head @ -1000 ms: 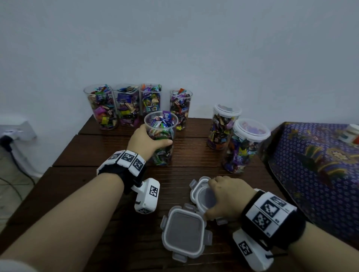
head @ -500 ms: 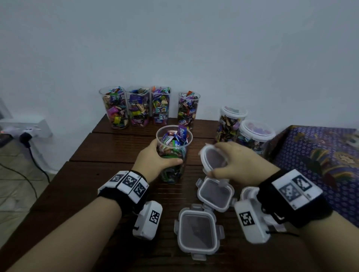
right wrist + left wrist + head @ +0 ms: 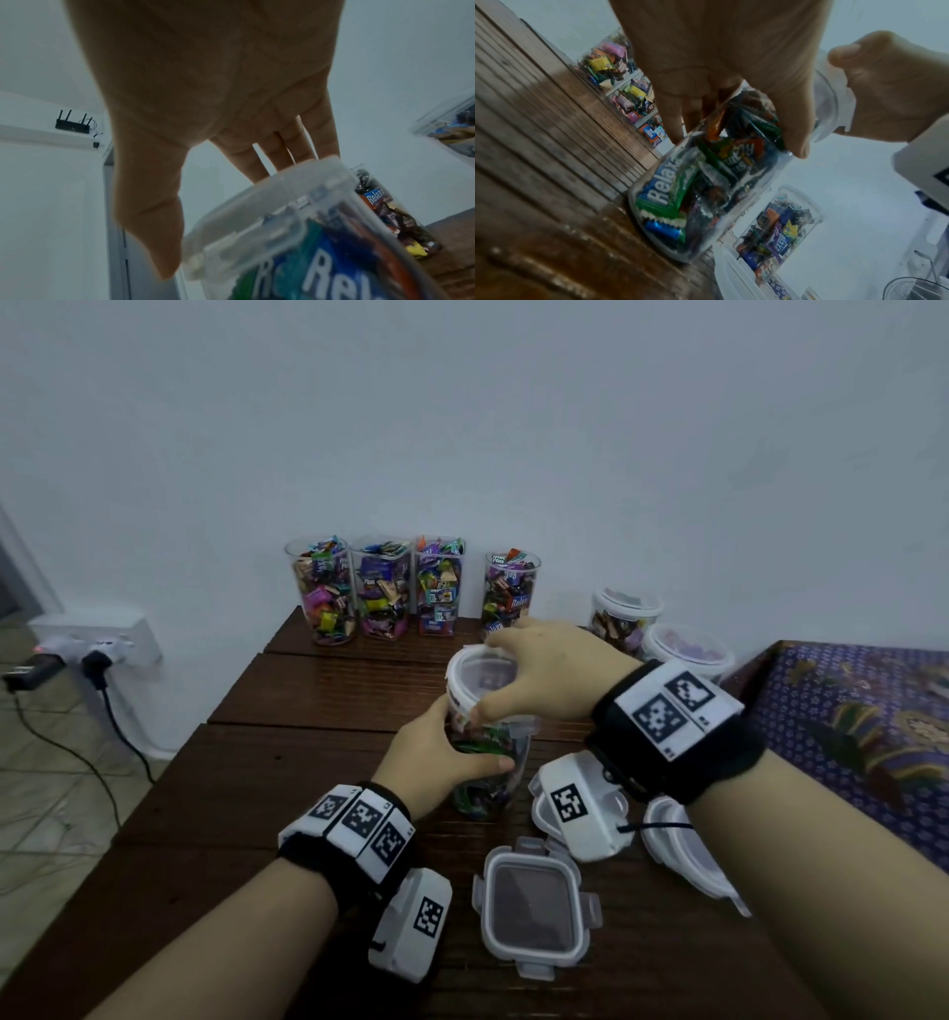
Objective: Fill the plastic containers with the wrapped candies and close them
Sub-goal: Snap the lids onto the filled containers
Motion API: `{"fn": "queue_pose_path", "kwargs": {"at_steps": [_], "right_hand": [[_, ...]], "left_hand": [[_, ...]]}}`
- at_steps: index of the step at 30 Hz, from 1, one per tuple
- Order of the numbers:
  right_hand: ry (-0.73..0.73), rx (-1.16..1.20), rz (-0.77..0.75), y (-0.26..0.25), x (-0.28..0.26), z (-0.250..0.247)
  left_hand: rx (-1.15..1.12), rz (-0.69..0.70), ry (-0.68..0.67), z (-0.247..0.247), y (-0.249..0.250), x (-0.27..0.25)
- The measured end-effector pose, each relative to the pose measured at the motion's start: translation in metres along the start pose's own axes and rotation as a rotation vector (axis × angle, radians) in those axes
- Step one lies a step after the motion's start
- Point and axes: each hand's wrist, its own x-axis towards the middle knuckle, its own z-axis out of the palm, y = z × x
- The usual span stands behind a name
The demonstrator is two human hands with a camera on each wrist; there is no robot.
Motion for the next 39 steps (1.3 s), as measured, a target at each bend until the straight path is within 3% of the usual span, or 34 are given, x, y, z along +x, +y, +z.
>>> {"fn": "queue_pose_path", "kwargs": {"at_steps": [10,14,21,25,39], "right_hand": [[-0.047,-0.076,0.022,-0.002,0.005,0.004],[-0.042,-0.047,0.044,0.002,0.001,0.006],[-0.272,0.132,0.057,0.019,0.001,-0.001],[-0.322,0.187,0.075,0.024,0.003,0.007],[-0.156,0.433,0.03,0.031,0.003,0.031]], "left_hand": [[-0.023,0.026,0.0,0.0,-0.003,0.001],[-0.061,0.0,-0.065,-0.002,-0.006,0.002],[-0.192,-0.024,-0.172,-0.005,-0.009,0.005],[-0.241,-0.007,-0.192,-0.006,-0.01,0.006],[-0.289,0.005,-0.231,-0.007,-0.019,0.01]]}}
